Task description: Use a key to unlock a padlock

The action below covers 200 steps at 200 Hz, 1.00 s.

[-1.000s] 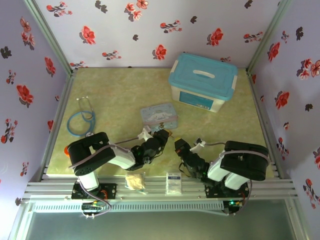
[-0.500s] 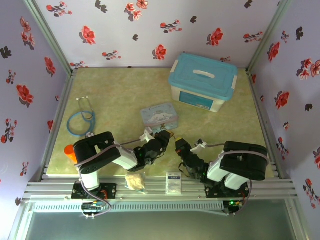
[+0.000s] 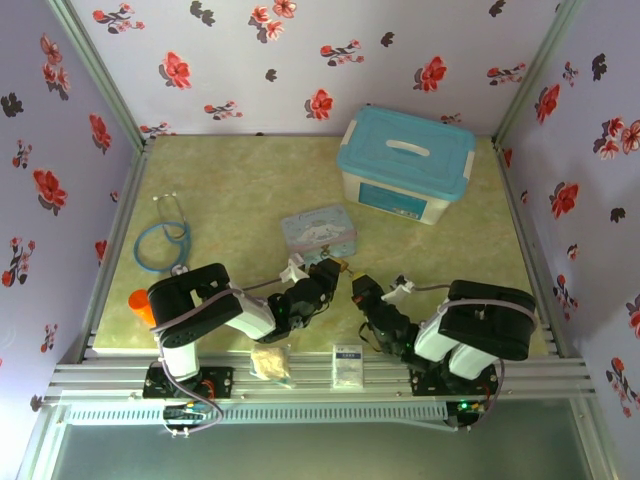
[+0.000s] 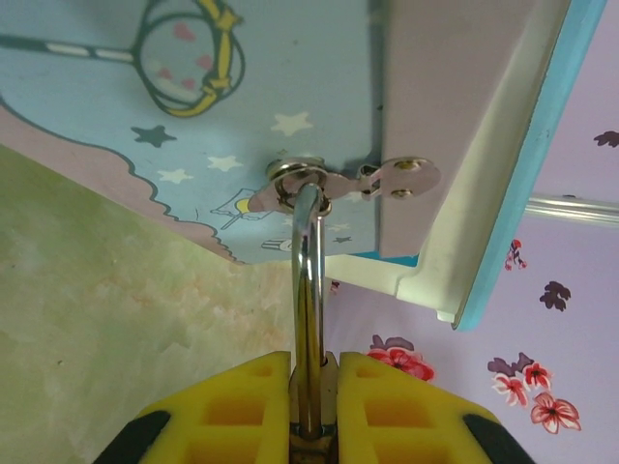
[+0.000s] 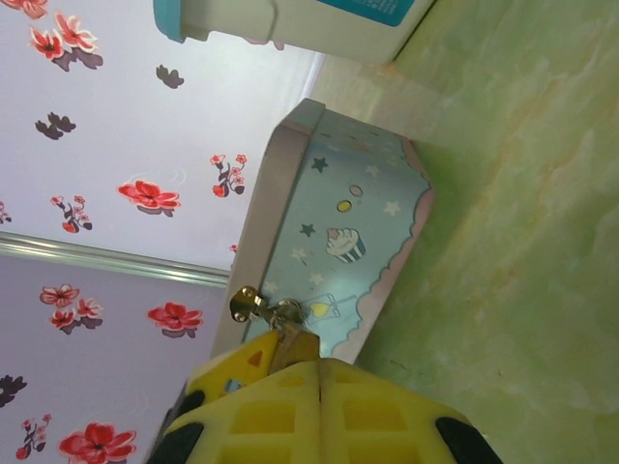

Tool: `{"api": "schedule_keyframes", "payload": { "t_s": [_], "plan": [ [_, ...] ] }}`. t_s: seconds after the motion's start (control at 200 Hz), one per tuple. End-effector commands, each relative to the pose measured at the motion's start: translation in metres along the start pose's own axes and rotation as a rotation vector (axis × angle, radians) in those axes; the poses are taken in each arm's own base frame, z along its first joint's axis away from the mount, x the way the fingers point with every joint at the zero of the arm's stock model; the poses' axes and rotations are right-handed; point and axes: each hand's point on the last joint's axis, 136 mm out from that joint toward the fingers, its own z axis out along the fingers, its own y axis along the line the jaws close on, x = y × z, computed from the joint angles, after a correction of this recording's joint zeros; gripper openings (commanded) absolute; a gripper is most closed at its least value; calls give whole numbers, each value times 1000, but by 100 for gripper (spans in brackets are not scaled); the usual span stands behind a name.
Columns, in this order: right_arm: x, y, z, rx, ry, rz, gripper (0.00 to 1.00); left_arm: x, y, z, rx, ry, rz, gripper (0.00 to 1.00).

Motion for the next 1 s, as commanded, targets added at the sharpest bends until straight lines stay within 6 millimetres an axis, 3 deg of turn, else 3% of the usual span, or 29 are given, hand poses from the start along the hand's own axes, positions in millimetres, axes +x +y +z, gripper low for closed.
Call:
{"api": "schedule_keyframes", "payload": {
  "t_s": [0.0,0.18,0.445,0.69,0.84,0.995],
  "plan": [
    [11,14,8,-46,98,-1,0,28,-22,0,76,98,-5,0],
    [21,15,18,-54,186,16,0,25,-14,-1,68,91,-21,0],
    [37,14,20,-47,225,32,0,21,-23,-1,91,70,-20,0],
    [34,-10,13,19,193,19,0,18,-27,0,111,61,-14,0],
    [24,-5,7,-10,194,-38,0,8,-2,-11,20,51,62,0],
    [32,-12,8,6,325,-74,0,-5,29,-23,-106,38,171,0]
  ]
}}
